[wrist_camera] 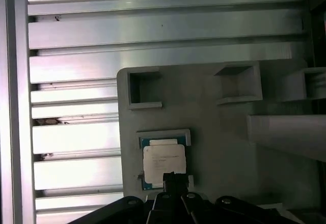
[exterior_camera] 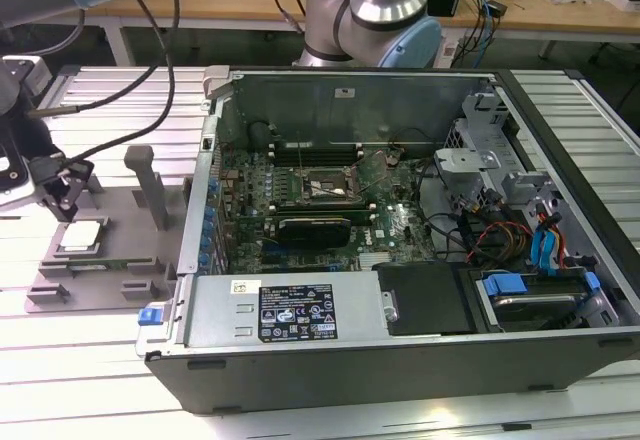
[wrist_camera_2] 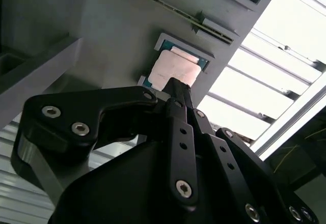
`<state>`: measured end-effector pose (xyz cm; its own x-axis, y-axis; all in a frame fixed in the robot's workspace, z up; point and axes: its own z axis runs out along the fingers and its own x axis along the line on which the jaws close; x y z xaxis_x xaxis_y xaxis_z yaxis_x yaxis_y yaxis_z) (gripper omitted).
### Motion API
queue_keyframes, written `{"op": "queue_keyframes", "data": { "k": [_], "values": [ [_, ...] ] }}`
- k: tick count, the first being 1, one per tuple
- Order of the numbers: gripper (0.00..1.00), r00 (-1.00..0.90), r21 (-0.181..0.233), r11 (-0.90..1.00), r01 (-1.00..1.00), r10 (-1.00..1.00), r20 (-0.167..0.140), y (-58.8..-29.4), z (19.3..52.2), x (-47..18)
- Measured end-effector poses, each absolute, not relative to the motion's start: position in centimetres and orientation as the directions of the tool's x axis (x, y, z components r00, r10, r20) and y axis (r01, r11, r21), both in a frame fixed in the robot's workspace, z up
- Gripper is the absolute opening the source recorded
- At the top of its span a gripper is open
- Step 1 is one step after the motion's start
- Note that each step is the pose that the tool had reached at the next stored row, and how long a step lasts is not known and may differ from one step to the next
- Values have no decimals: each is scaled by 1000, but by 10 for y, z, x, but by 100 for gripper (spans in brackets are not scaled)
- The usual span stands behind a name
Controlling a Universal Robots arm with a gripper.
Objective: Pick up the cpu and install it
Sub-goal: 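Pick up the cpu and move it towards the insertion slot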
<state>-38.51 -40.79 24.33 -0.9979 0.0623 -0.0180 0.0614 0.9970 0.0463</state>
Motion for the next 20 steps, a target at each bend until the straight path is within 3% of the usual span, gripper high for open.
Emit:
{"op": "queue_keyframes", "data": {
  "k": [20],
  "values": [
    [11,-1000,46,999,22,22,-9,-408,217,-387]
  ]
}}
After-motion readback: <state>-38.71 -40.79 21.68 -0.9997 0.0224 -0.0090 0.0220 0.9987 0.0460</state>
